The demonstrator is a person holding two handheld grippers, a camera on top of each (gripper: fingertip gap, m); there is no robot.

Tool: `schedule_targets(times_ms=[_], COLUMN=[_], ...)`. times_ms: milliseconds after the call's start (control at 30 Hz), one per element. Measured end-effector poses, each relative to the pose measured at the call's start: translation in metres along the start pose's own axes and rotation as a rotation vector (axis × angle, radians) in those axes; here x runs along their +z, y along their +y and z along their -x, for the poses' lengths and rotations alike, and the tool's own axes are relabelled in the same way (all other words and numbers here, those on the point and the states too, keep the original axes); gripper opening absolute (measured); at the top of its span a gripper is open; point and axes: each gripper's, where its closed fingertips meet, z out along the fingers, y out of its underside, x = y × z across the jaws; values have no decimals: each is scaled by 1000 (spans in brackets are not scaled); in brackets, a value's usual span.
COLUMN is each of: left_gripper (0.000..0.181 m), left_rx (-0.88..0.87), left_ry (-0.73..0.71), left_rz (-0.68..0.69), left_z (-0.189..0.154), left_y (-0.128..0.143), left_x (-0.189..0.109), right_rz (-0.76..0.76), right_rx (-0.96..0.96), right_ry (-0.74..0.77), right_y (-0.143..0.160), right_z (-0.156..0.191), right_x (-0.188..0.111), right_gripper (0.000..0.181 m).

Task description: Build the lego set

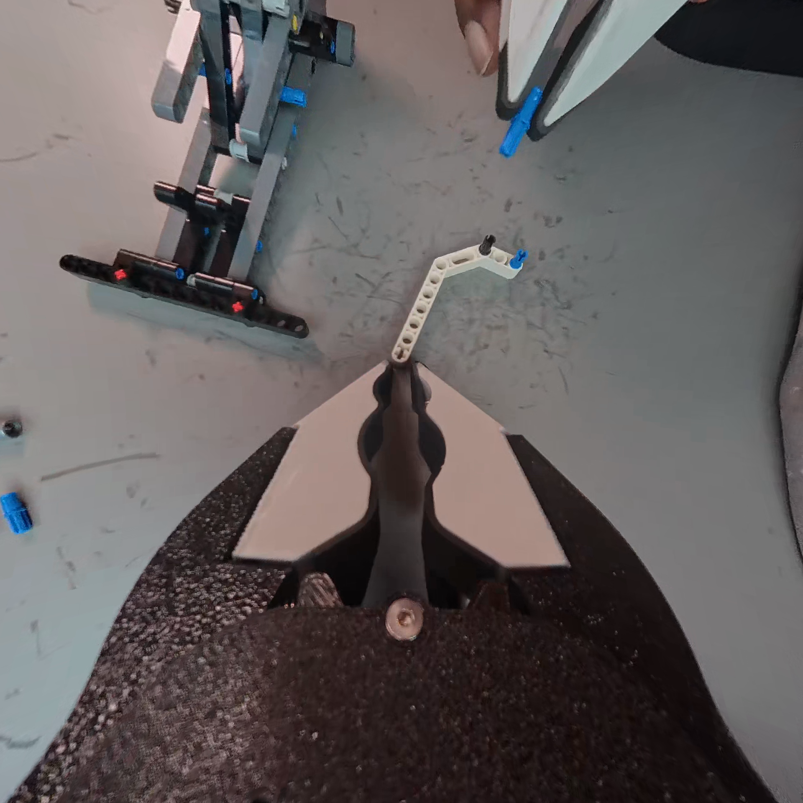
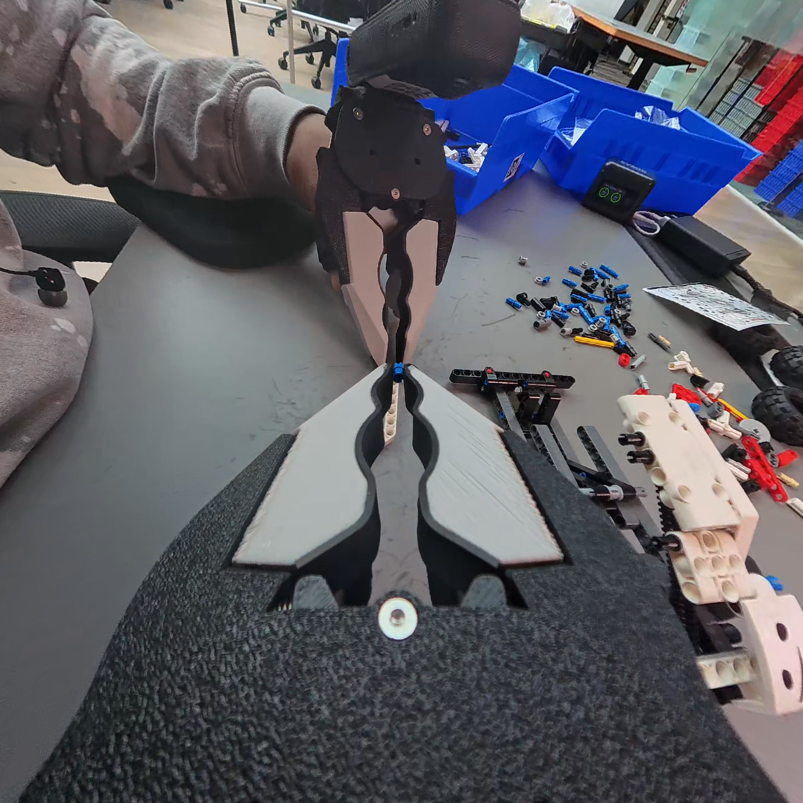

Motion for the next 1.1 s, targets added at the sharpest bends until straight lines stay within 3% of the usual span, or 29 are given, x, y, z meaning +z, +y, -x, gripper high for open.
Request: schedule_targets(times_ms=[200,300,533,833,1100], left_gripper=[2,5,21,7,16], left_rx=[-4,9,-34,69,89], left_ry=[47,145,8,45,103], left_rz=[-18,-46,-38,-34,-52], left_z=[-37,-58,-13,-46,-56], left_y=[-16,-24,-12,-22,-17], left_x=[19,20,11,26,14], right_rz=[53,119,209,340,475], right_rx=[14,27,24,48,11], right_ry=[-41,-80,-106,-165,-239], right_y=[10,21,31,40,38], right_z=[4,9,15,27,39], right_x=[1,2,8,15,17], right_gripper=[4,4,4,4,4])
